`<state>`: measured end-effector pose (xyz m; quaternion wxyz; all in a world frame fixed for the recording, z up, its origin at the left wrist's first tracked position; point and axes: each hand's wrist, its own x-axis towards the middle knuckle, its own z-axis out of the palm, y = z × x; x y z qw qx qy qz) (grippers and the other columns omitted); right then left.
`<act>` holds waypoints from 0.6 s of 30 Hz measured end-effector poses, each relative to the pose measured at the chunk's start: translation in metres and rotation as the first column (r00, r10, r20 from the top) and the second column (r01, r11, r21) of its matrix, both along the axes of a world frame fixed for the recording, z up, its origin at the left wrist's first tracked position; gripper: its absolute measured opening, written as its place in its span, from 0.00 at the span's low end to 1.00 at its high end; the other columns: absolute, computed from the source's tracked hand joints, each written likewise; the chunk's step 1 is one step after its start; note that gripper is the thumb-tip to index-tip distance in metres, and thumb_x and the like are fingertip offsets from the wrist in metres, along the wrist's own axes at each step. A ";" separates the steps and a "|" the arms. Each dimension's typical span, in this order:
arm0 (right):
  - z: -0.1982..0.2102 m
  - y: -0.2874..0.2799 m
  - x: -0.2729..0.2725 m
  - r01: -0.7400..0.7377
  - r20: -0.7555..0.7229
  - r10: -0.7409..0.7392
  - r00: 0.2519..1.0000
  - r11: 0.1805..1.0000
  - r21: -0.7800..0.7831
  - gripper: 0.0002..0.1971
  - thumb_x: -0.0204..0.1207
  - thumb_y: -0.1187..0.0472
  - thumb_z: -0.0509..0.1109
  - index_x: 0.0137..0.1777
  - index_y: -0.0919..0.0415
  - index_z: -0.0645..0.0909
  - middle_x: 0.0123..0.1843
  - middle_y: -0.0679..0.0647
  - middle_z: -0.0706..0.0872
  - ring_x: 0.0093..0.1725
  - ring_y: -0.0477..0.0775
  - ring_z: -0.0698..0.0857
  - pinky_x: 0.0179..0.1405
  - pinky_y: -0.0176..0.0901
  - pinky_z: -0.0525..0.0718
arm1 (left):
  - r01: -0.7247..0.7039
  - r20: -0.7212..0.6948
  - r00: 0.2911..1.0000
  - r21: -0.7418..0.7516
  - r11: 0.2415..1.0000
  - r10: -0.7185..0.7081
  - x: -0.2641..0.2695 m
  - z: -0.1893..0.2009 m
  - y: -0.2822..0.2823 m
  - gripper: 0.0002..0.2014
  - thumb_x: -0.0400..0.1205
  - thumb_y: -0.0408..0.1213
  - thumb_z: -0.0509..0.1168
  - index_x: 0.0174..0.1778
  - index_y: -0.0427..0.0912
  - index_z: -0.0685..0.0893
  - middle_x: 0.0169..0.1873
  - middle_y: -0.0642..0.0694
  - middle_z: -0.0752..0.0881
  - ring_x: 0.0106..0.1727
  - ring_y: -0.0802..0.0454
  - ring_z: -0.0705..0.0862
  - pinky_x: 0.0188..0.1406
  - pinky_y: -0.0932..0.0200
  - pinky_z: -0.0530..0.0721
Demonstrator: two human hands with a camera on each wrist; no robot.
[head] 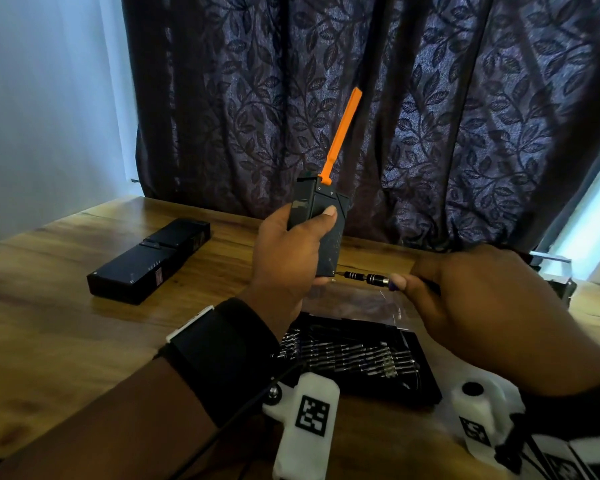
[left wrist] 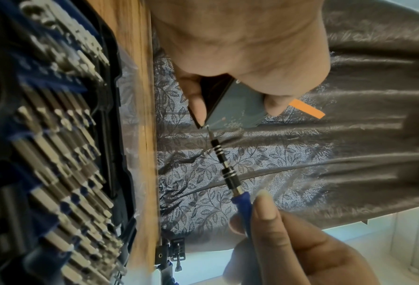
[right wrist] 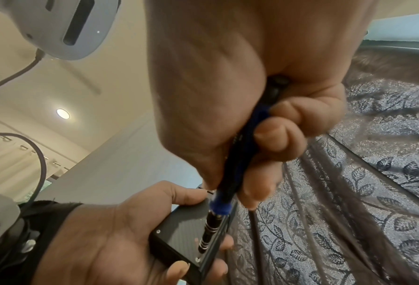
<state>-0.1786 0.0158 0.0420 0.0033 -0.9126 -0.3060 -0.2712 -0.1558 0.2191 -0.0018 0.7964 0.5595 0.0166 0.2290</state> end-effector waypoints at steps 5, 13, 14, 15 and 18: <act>0.008 0.000 -0.007 -0.019 -0.117 0.022 0.993 0.999 0.026 0.13 0.74 0.35 0.68 0.42 0.41 0.74 0.29 0.37 0.75 0.28 0.32 0.70 0.28 0.30 0.63 | 0.005 -0.005 1.000 -0.008 1.000 -0.005 0.000 -0.001 -0.001 0.09 0.85 0.42 0.73 0.59 0.46 0.91 0.44 0.45 0.92 0.34 0.49 0.88 0.18 0.62 0.79; 0.008 0.001 -0.006 0.011 -0.094 -0.007 0.996 0.999 0.037 0.14 0.74 0.37 0.66 0.35 0.45 0.80 0.23 0.39 0.71 0.24 0.36 0.67 0.26 0.33 0.61 | 0.011 -0.043 0.999 -0.002 1.000 -0.011 0.000 -0.003 -0.003 0.07 0.85 0.44 0.73 0.56 0.50 0.91 0.44 0.47 0.92 0.36 0.49 0.89 0.19 0.61 0.81; 0.007 0.001 -0.005 0.013 -0.078 -0.011 0.997 1.000 0.027 0.17 0.76 0.37 0.63 0.34 0.46 0.82 0.21 0.39 0.67 0.23 0.36 0.65 0.25 0.33 0.58 | 0.007 -0.053 0.999 -0.002 1.000 -0.007 0.000 -0.003 -0.003 0.06 0.85 0.45 0.73 0.56 0.51 0.91 0.45 0.47 0.93 0.38 0.49 0.90 0.19 0.61 0.81; 0.006 0.002 -0.003 0.015 -0.068 -0.014 0.998 1.000 0.008 0.21 0.78 0.36 0.60 0.34 0.47 0.83 0.20 0.39 0.64 0.22 0.36 0.63 0.25 0.33 0.57 | 0.003 -0.061 0.998 -0.003 1.000 -0.004 0.000 -0.003 -0.003 0.06 0.84 0.45 0.73 0.55 0.52 0.91 0.45 0.48 0.93 0.39 0.49 0.90 0.19 0.60 0.82; 0.005 0.002 -0.002 0.012 -0.059 -0.014 0.998 1.000 -0.028 0.25 0.81 0.37 0.54 0.36 0.48 0.86 0.21 0.39 0.61 0.21 0.36 0.60 0.24 0.33 0.56 | 0.003 -0.068 0.998 -0.012 1.000 -0.004 0.001 -0.004 -0.003 0.05 0.84 0.46 0.73 0.54 0.53 0.91 0.45 0.47 0.93 0.39 0.47 0.90 0.19 0.60 0.82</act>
